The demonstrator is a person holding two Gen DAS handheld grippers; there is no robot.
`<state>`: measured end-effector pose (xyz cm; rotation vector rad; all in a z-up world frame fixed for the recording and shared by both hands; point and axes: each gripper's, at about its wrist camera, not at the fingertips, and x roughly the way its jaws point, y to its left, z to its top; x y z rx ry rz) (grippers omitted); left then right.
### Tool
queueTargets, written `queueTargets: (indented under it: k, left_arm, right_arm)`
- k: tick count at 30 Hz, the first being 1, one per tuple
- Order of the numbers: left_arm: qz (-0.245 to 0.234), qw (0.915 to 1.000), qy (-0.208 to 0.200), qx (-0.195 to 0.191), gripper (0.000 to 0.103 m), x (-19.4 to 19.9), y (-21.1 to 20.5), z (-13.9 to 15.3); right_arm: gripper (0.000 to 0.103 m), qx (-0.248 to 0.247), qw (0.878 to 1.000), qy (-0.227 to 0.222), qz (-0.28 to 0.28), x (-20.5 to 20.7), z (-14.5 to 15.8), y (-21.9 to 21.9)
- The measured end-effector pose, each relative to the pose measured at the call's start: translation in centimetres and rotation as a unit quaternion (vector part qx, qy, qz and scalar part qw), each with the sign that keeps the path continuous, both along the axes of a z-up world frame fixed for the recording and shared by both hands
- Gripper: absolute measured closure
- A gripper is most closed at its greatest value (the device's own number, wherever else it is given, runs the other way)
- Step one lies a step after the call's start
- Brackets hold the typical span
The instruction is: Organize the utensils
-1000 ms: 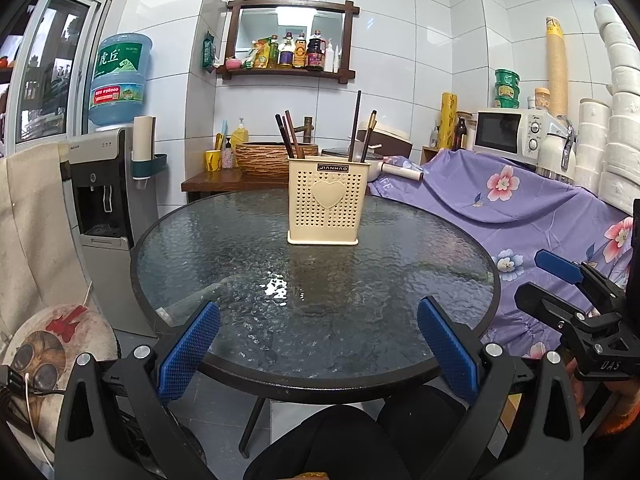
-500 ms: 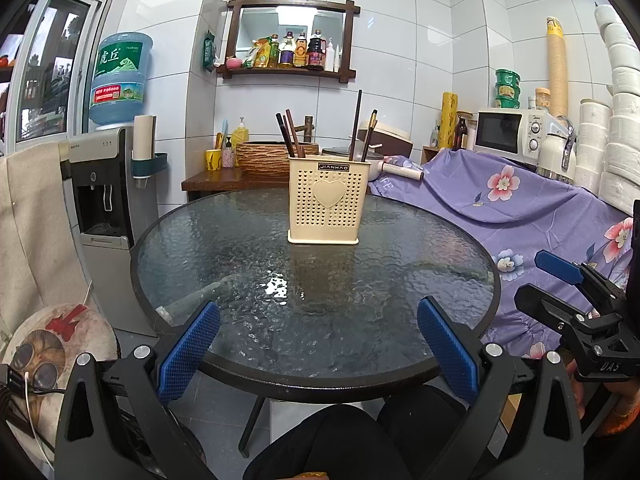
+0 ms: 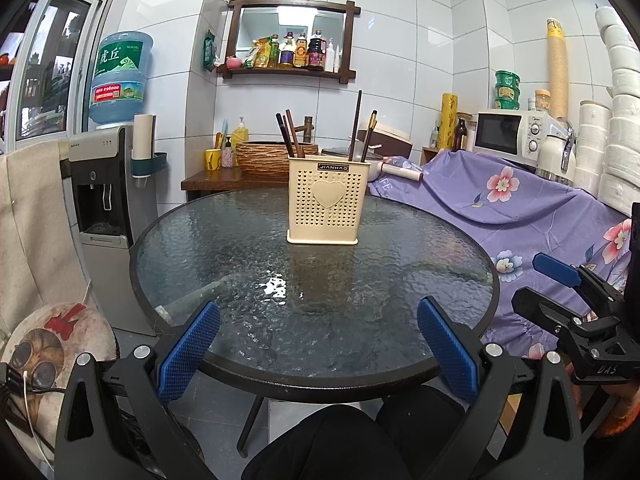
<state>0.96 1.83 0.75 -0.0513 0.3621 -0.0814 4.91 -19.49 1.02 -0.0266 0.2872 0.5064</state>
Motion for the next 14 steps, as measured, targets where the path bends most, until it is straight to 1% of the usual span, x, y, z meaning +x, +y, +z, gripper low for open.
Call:
queueTargets:
  k: [3,14]
  left_arm:
    - [0.001,1.0000,-0.003,-0.004,0.006,-0.19,0.12,-0.16]
    - [0.005,1.0000,0.001,0.005,0.006,-0.12,-0.14,-0.04]
  right_arm:
    - [0.006,0.000,1.000,0.000,0.000,-0.02,-0.01,-0.01]
    - [0.006,0.000,1.000,-0.001,0.000,-0.01,-0.13,-0.07]
